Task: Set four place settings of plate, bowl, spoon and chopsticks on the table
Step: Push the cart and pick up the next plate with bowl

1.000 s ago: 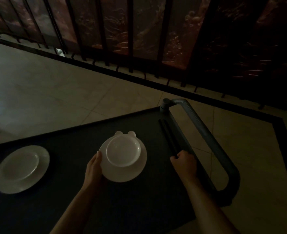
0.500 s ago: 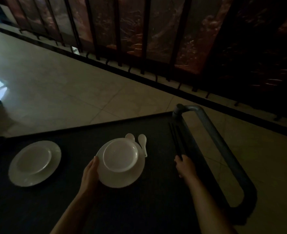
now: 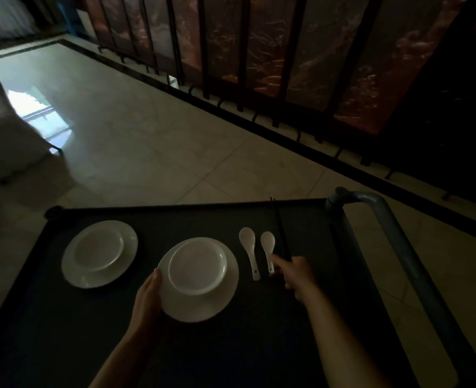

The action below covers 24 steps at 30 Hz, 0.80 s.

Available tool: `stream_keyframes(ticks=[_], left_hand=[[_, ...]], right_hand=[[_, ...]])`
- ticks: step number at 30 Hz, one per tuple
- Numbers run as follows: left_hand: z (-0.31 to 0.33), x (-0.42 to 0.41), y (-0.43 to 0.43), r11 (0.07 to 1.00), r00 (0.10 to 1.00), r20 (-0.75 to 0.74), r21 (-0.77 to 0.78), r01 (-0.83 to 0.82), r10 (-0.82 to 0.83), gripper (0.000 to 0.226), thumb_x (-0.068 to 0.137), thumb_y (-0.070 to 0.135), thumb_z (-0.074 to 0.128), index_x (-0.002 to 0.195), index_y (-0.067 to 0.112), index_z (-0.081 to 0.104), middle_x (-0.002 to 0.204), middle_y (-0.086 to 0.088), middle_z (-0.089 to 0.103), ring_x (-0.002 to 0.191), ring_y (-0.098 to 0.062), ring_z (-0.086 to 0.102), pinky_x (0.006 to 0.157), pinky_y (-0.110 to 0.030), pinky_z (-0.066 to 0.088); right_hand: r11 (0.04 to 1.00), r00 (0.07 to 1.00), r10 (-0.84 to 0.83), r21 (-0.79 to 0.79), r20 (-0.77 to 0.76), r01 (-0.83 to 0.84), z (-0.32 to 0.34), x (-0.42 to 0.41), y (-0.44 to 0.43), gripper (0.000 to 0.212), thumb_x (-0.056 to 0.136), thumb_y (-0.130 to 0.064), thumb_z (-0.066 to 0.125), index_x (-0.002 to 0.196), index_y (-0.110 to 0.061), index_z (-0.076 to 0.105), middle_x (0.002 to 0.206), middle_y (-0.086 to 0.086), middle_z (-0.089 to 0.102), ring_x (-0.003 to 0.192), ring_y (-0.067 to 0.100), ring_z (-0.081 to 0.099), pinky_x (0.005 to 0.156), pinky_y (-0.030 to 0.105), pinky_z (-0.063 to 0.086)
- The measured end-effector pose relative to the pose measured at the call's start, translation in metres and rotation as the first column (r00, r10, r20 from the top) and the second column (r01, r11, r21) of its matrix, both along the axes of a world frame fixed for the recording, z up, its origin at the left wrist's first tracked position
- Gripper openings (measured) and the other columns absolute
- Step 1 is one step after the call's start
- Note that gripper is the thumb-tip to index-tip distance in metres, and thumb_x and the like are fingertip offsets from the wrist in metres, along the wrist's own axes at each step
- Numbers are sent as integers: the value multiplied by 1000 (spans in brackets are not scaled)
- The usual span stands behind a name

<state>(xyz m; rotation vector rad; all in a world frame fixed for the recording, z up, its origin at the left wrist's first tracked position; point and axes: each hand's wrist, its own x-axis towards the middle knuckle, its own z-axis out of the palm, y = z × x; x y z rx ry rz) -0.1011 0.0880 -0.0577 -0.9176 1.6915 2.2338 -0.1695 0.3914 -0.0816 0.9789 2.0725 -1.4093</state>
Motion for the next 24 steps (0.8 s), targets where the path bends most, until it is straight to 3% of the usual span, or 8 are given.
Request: stream_keyframes(ticks=[4,11,14,17,21,24], left_hand=[[3,-1,-3,1000,1000,17,-1,-19,19,22,95,50,44,105,41,62,116,-9,65,102,-35,66,76,-49,55],[4,0,-11,999,1000,-10,48,-8,8,22,88,54,51,96,47,69,109,-4,71,94,-30,72,66,-43,58],[5,-1,-16,997,1000,-10,71,-14,15,21,91,51,49,93,48,70,104,-3,72,90,-29,74,60,-41,59],[7,-3,-18,997,999,-29,78,-13,15,24,94,48,47,90,49,71,97,0,75,83,-23,75,54,-35,59],[19,-7,-19,998,997,-78,65,11,-6,27,96,49,43,111,39,64,114,-6,69,97,-28,71,68,-41,57],[28,-8,-25,996,994,-109,86,27,-17,25,96,50,43,110,42,63,110,-4,71,91,-24,73,63,-38,59]], right_hand=[[994,999,-16,-106,48,21,-4,-8,-5,36,82,-50,71,92,-24,49,88,7,75,47,8,48,41,21,39],[979,993,-110,-167,34,114,-2,0,-14,24,87,-34,71,101,-16,66,94,7,72,47,7,46,38,19,37],[968,985,-168,-195,-41,157,11,10,-18,22,87,-38,69,96,-18,69,92,6,72,51,8,48,42,20,39],[959,977,-162,-256,-138,123,30,22,-32,25,85,-42,70,93,-18,73,76,1,68,48,6,48,43,21,39],[949,966,-129,-309,-225,54,60,36,-64,27,83,-44,72,90,-18,76,63,-3,65,51,8,50,47,24,41],[925,949,-148,-379,-279,32,79,46,-84,26,83,-40,73,90,-16,75,55,-3,55,43,8,44,43,24,36]])
